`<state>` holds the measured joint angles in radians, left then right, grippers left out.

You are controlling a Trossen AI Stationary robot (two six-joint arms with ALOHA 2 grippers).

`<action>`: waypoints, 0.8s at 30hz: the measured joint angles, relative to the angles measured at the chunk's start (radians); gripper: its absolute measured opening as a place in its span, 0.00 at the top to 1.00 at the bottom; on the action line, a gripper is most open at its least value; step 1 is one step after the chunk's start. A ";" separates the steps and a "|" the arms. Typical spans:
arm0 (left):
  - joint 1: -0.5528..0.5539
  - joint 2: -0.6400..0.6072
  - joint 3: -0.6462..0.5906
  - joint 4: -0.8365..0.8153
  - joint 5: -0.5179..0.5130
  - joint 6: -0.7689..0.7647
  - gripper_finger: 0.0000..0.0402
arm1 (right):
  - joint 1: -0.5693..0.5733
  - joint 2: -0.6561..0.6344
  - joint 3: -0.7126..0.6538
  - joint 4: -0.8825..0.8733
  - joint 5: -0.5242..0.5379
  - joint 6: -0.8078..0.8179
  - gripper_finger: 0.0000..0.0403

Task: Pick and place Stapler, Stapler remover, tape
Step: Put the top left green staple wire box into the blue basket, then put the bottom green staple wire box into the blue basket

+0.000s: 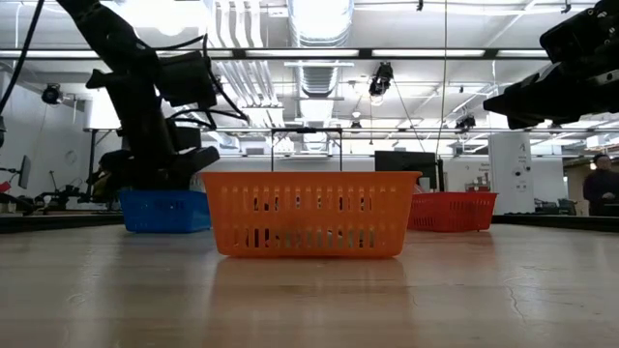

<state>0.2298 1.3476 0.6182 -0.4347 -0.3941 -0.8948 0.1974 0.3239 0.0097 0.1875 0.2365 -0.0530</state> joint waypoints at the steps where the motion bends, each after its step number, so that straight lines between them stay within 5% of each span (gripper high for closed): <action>1: 0.000 0.000 0.000 0.000 0.000 -0.001 0.67 | 0.000 0.000 0.000 0.000 0.000 0.000 0.98; 14: 0.001 -0.011 0.047 -0.001 -0.034 0.070 0.49 | 0.000 0.000 0.000 0.000 0.000 -0.001 0.98; 19: -0.022 -0.011 0.142 0.028 -0.044 0.412 0.49 | 0.000 0.000 0.000 0.000 0.000 0.000 0.98; 24: -0.047 -0.011 0.173 0.184 0.190 0.781 0.49 | 0.000 0.000 0.000 0.000 0.000 -0.001 0.98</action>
<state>0.1827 1.3361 0.7914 -0.2512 -0.2039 -0.1139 0.1978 0.3237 0.0097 0.1875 0.2365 -0.0536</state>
